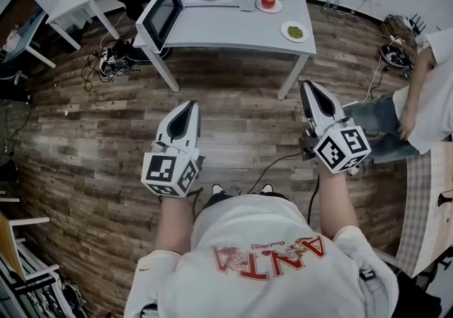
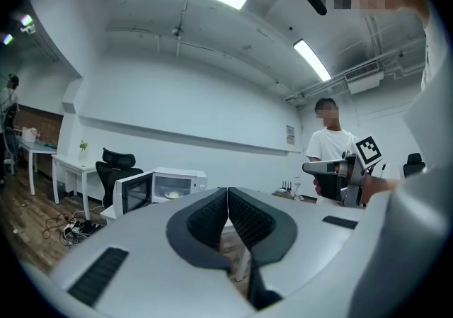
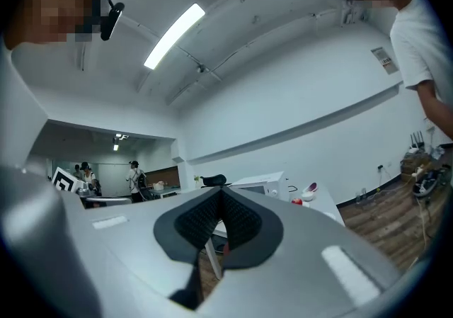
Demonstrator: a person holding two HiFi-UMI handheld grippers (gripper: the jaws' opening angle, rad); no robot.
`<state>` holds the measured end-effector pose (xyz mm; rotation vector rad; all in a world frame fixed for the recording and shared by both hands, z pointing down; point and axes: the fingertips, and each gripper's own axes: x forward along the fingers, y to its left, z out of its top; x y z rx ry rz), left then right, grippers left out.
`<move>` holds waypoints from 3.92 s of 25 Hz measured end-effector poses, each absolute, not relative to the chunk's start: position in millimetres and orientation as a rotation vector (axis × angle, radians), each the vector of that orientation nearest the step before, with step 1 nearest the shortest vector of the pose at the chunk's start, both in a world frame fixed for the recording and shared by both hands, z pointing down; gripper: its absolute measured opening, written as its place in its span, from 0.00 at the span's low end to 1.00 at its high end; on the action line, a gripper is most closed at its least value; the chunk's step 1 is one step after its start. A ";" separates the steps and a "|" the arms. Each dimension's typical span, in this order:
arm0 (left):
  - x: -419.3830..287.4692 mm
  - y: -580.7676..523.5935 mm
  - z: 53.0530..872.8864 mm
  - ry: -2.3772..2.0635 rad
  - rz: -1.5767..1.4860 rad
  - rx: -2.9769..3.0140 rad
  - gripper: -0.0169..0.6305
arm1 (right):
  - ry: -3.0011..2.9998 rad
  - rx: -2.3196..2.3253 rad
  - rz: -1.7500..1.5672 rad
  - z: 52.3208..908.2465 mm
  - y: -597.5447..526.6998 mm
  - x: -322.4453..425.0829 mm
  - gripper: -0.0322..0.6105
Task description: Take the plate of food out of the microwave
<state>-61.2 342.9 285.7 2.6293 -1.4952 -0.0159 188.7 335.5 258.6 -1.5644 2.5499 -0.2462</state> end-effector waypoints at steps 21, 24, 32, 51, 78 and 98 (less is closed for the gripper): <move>-189.6 301.5 304.0 -1.502 -0.028 2.616 0.04 | 2.615 -1.537 -0.340 288.4 291.1 54.2 0.05; -192.5 280.1 304.7 -1.516 -0.020 2.611 0.04 | 2.614 -1.510 -0.349 291.8 267.7 50.1 0.05; -163.6 200.1 302.5 -1.491 0.009 2.617 0.04 | 2.644 -1.486 -0.327 303.3 181.8 59.2 0.05; -55.2 12.7 309.4 -1.628 0.070 2.500 0.04 | 2.663 -1.397 -0.523 336.4 -20.3 172.1 0.05; -111.8 -165.3 364.0 -1.349 0.091 2.628 0.04 | 2.516 -1.636 -0.734 377.7 -177.7 61.1 0.05; -98.1 -212.4 404.5 -1.421 0.154 2.422 0.04 | 2.245 -1.372 -1.350 505.7 -318.6 27.7 0.16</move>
